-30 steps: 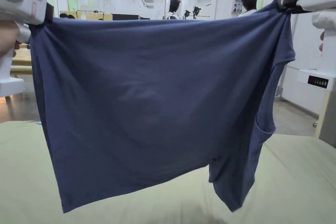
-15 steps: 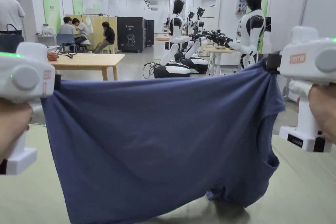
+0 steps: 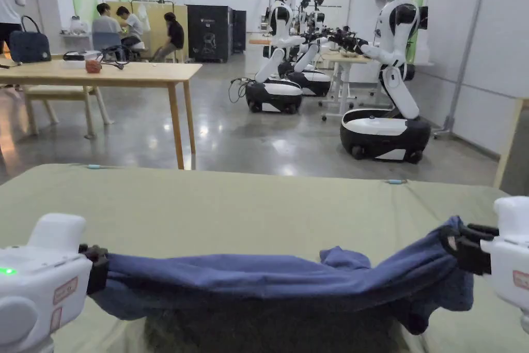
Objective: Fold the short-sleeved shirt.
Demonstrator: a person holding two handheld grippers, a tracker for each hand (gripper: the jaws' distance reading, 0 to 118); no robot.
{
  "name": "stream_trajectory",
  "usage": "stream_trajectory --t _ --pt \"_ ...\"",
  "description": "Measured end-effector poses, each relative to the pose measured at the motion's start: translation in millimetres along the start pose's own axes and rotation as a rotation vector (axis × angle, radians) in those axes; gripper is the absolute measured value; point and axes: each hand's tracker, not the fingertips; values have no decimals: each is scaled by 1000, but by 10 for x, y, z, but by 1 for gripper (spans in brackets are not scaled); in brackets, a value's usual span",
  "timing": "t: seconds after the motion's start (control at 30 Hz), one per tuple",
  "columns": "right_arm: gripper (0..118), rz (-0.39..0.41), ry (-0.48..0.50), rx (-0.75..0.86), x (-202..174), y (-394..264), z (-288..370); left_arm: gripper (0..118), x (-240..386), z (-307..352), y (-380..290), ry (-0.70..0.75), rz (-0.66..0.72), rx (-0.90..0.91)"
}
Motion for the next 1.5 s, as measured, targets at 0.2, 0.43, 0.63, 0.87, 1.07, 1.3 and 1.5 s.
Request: stream_trajectory --t 0.2,0.43,0.63,0.87,1.07,1.3,1.5 --pt "3 -177 -14 -328 -115 -1602 64 2 105 142 -1450 16 82 -207" --pt "31 -164 -90 -275 -166 -1888 213 77 25 69 -1710 82 86 -152" --pt "111 -158 -29 -73 -601 -1825 708 112 407 602 -1679 50 55 19" --pt "0 -106 -26 -46 -962 -1981 782 0 679 757 -2014 47 -8 -87" --pt "0 -120 1 -67 -975 -1957 771 0 424 681 -2147 29 60 -146" --pt "0 -147 -11 -97 -918 -1954 685 113 162 426 -2089 79 78 -147" --pt "0 -160 -44 -120 -836 -1946 659 113 -58 31 -2129 97 102 -189"
